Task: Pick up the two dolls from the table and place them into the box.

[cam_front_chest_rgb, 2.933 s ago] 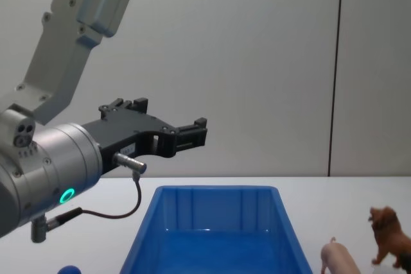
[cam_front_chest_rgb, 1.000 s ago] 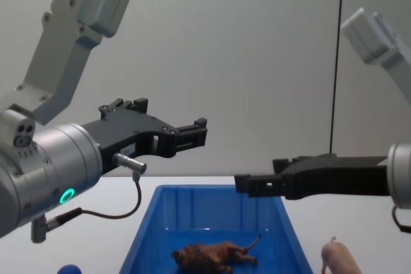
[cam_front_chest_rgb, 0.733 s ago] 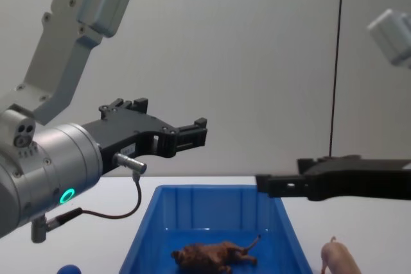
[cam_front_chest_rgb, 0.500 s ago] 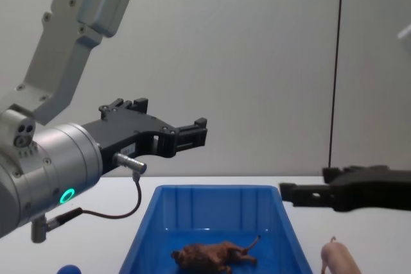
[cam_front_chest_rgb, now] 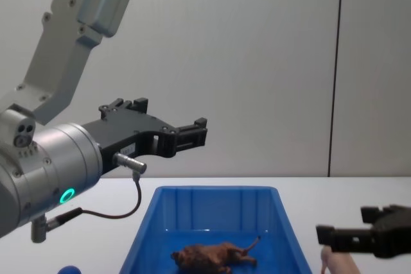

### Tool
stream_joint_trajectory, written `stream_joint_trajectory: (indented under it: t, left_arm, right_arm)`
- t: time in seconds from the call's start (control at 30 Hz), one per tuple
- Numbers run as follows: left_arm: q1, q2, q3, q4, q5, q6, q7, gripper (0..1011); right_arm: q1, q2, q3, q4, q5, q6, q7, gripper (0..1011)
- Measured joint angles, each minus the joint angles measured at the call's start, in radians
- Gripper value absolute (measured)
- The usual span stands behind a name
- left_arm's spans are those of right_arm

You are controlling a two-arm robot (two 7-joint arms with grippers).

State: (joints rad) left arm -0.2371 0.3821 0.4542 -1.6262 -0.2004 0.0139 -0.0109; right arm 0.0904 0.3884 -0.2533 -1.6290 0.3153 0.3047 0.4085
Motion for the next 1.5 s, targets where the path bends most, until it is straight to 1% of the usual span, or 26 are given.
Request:
stream_joint_trajectory:
  t: [0.1,0.3,0.6,0.67,0.8,0.83,0.9,0.93,1.07,1.1,1.13,1.17,1.23,1.3,1.33,1.4,1.5]
  left_arm:
    - [0.0,0.0,0.0,0.0,0.0,0.0,0.0,1003]
    - [0.0,0.0,0.0,0.0,0.0,0.0,0.0,1003]
    - [0.0,0.0,0.0,0.0,0.0,0.0,0.0,1003]
    - [0.0,0.0,0.0,0.0,0.0,0.0,0.0,1003]
    - [0.0,0.0,0.0,0.0,0.0,0.0,0.0,1003]
    - [0.0,0.0,0.0,0.0,0.0,0.0,0.0,1003]
    - [0.0,0.0,0.0,0.0,0.0,0.0,0.0,1003]
    - [0.0,0.0,0.0,0.0,0.0,0.0,0.0,1003]
    - [0.0,0.0,0.0,0.0,0.0,0.0,0.0,1003]
    - [0.0,0.0,0.0,0.0,0.0,0.0,0.0,1003]
    - [0.0,0.0,0.0,0.0,0.0,0.0,0.0,1003]
    - [0.0,0.0,0.0,0.0,0.0,0.0,0.0,1003]
    - [0.0,0.0,0.0,0.0,0.0,0.0,0.0,1003]
    - [0.0,0.0,0.0,0.0,0.0,0.0,0.0,1003]
    - [0.0,0.0,0.0,0.0,0.0,0.0,0.0,1003]
    - [0.0,0.0,0.0,0.0,0.0,0.0,0.0,1003]
    - [0.0,0.0,0.0,0.0,0.0,0.0,0.0,1003]
  right_arm:
    - [-0.016,0.008,0.0,-0.002,0.0,0.003,-0.009,1001]
    - [-0.027,0.013,-0.003,0.002,-0.001,0.012,-0.014,1001]
    - [-0.03,0.007,-0.013,0.035,-0.006,0.03,-0.016,1001]
    - [-0.027,0.003,-0.016,0.046,-0.007,0.033,-0.016,988]
    - [-0.018,-0.007,-0.021,0.068,-0.006,0.042,-0.018,910]
    - [-0.016,-0.009,-0.022,0.072,-0.006,0.043,-0.018,862]
    - [-0.009,-0.015,-0.025,0.084,-0.004,0.047,-0.02,811]
    - [-0.007,-0.017,-0.025,0.088,-0.004,0.048,-0.02,811]
    - [0.004,-0.027,-0.029,0.105,-0.002,0.054,-0.024,663]
    - [0.008,-0.03,-0.029,0.11,-0.001,0.055,-0.027,644]
    - [0.008,-0.03,-0.029,0.11,-0.001,0.055,-0.027,601]
    - [0.012,-0.033,-0.03,0.115,-0.001,0.057,-0.03,589]
    - [0.016,-0.036,-0.031,0.12,0.0,0.057,-0.034,503]
    - [0.019,-0.038,-0.031,0.123,0.0,0.057,-0.038,459]
    - [0.021,-0.04,-0.032,0.124,-0.001,0.054,-0.043,405]
    - [0.023,-0.041,-0.032,0.125,-0.004,0.048,-0.051,369]
    - [0.024,-0.042,-0.032,0.123,-0.01,0.039,-0.06,369]
